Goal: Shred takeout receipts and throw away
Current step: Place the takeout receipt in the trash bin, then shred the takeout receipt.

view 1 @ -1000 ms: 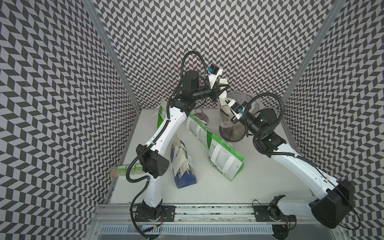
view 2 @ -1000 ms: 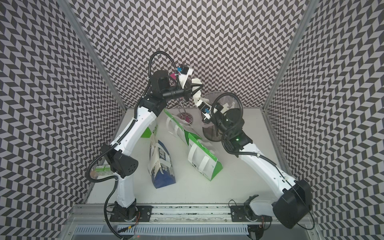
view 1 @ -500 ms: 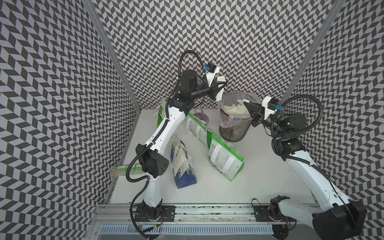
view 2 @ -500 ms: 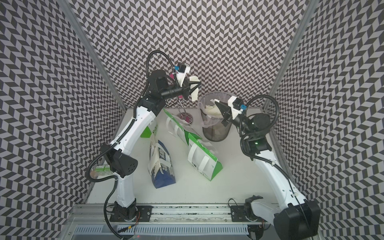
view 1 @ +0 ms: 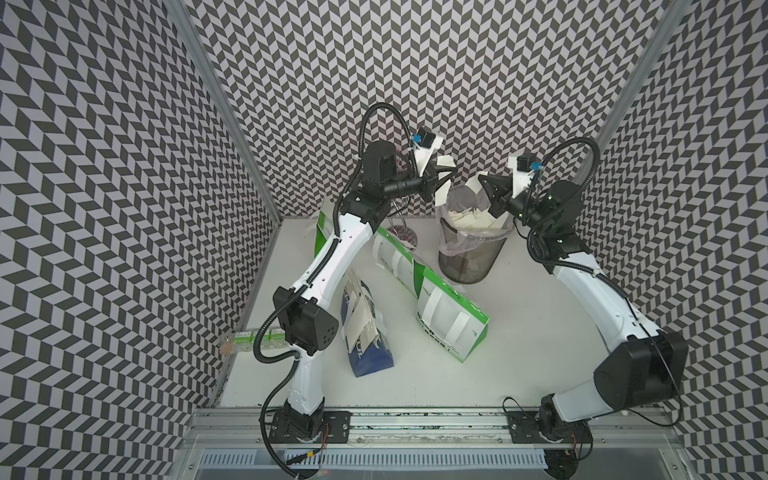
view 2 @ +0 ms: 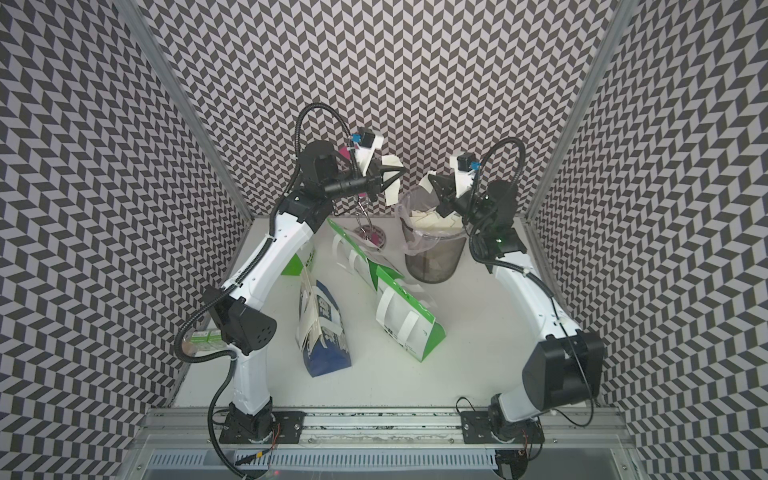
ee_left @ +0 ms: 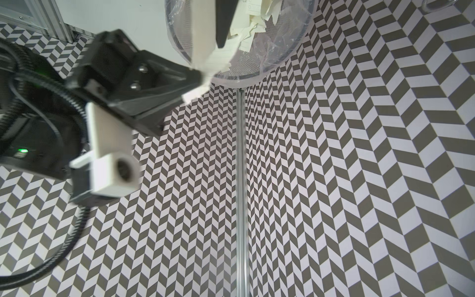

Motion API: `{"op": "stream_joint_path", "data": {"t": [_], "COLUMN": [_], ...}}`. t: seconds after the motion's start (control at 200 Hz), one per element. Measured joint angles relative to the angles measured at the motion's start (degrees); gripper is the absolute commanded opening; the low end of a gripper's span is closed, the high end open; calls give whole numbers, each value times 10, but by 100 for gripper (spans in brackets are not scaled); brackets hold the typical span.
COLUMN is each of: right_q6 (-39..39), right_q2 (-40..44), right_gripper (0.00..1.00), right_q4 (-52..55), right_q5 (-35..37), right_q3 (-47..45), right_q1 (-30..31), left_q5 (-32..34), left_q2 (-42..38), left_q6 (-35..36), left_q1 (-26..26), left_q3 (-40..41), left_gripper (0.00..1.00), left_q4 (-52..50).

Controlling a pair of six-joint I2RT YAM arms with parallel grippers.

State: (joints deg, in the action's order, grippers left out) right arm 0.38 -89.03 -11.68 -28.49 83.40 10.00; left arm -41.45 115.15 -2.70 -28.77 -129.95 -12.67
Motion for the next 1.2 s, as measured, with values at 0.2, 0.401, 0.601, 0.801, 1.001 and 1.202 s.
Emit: {"op": "stream_joint_path", "data": {"t": [0.2, 0.401, 0.601, 0.801, 1.001, 1.202], "right_q6": [-54, -11, 108, 199, 219, 218], "right_q2": [-66, -62, -54, -63, -88, -103], "right_gripper": [60, 62, 62, 59, 41, 13], "right_q4": [122, 79, -82, -197, -212, -198], "right_q5": [32, -116, -290, -375, -398, -406], "right_q3": [65, 45, -26, -25, 15, 34], "right_q1": [-2, -12, -6, 6, 19, 21], "left_q5": [-20, -42, -61, -78, -91, -103], "left_q2": [13, 28, 38, 39, 39, 39], "left_q6": [-10, -21, -35, -41, -46, -49], "left_q1": [-6, -10, -11, -14, -18, -20], "left_q3": [0, 0, 0, 1, 1, 3], "left_gripper": [0, 0, 0, 0, 0, 0], "left_q4": [24, 57, 76, 81, 82, 82]}}
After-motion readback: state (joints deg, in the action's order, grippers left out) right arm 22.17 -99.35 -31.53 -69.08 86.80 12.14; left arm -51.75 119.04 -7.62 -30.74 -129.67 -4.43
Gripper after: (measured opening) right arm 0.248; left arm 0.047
